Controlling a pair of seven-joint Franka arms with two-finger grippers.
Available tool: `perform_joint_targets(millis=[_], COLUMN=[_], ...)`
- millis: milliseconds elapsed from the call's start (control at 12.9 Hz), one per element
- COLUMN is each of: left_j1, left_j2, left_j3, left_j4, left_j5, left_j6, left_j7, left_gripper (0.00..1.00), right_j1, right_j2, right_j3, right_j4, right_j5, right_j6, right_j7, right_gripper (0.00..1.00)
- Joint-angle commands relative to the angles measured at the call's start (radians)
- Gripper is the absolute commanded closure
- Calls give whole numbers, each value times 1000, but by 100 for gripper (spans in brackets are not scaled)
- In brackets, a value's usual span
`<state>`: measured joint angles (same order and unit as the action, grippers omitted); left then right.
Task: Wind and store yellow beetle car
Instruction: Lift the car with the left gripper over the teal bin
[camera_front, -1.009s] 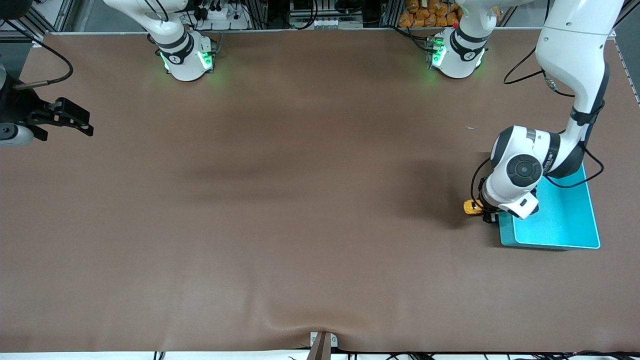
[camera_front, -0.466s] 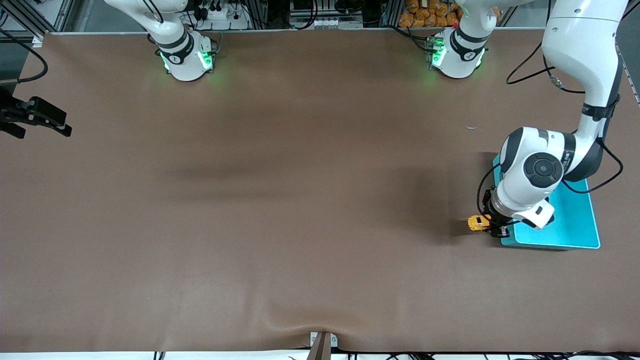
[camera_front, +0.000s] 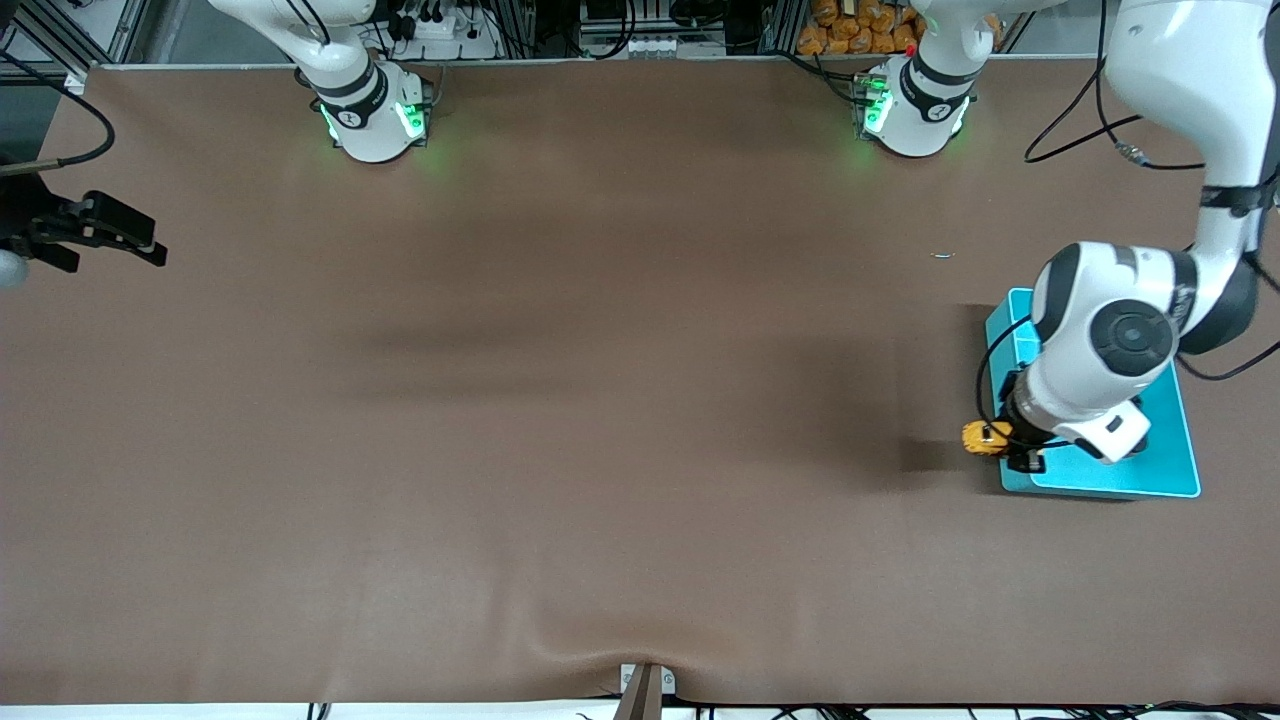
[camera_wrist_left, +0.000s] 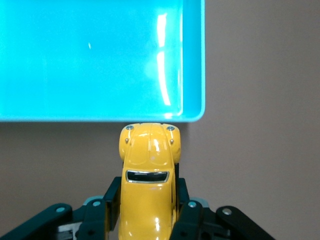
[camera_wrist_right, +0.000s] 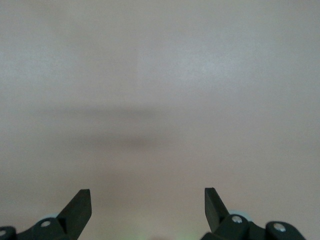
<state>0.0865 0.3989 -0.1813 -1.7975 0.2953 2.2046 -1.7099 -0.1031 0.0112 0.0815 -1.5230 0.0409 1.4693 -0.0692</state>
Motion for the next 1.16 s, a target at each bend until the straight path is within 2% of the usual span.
perform_joint_targets(millis=[0,233,466,1087], left_j1=[50,56,68,159], left_j2=[-69,-98,-118,-135], left_j3=[-10,-12,-12,-12], left_j4=[-19,-28,-39,-71], left_j5=[-25,-28,-28,-28], left_j6=[-77,-176,-195,-212], left_j7=[149,353,461,1042], left_gripper=[100,100,100,100], right_j1=[3,10,8,8], right_j2=[-63,-66,-65,-63], right_j3=[1,1,1,1], right_j4=[-78,-80,-77,-72], right_j5=[21,21,22,22], right_j6=[9,5,9,6], right_j7=[-4,-17,-24,-24], right_gripper=[0,0,0,0])
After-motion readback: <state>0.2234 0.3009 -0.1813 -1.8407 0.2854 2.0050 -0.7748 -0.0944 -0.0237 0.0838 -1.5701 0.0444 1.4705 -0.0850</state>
